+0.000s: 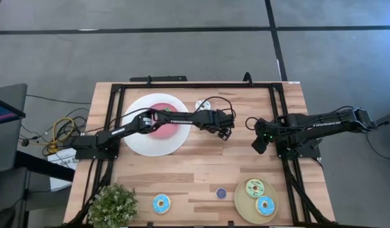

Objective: Pick & Place donuts
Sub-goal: Put the small white donut on the pink plate

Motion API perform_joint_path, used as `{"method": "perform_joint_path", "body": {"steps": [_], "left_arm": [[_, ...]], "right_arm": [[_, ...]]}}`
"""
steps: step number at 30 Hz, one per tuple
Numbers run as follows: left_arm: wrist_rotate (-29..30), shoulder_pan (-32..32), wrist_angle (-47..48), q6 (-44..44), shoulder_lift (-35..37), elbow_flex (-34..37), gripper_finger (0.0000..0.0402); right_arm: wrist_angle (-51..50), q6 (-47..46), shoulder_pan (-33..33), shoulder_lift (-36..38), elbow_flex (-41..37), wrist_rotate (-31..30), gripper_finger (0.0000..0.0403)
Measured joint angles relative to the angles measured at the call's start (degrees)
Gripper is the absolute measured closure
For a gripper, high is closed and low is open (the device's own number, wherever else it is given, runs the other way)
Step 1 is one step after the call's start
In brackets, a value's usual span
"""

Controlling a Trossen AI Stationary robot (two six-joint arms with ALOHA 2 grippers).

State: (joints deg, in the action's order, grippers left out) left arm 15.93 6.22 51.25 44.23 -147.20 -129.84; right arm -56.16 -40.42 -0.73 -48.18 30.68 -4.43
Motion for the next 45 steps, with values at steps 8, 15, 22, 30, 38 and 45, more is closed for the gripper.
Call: {"method": "perform_joint_path", "body": {"steps": [8, 15, 22, 30, 38, 45], "left_arm": [[-0.19, 0.02, 0.28, 0.03, 0.0, 0.0, 0.0171], [-0.27, 0.02, 0.8, 0.9, 0.15, 0.02, 0.0195], [0.36, 0.09, 9.74, -0.68, 5.1, 0.15, 0.0198], [6.03, 1.28, 26.71, -6.23, 9.39, 0.13, 0.0198], [10.52, 2.32, 31.95, -6.33, 16.81, 8.72, 0.0198], [11.22, 3.08, 22.34, 2.45, 33.18, 36.14, 0.0198]], "right_arm": [[0.02, -0.02, 0.0, 0.0, 0.0, 0.0, 0.0287], [0.04, -0.03, 0.0, 0.0, 0.0, -0.02, 0.0287], [0.04, -0.07, 0.0, 0.0, 0.0, 0.0, 0.0287], [0.02, -0.04, 0.0, 0.0, 0.0, 0.02, 0.0287], [0.0, 0.22, 0.0, 0.0, 0.0, 0.04, 0.0287], [0.35, -0.04, 0.0, -0.02, 0.0, 0.02, 0.0287]]}}
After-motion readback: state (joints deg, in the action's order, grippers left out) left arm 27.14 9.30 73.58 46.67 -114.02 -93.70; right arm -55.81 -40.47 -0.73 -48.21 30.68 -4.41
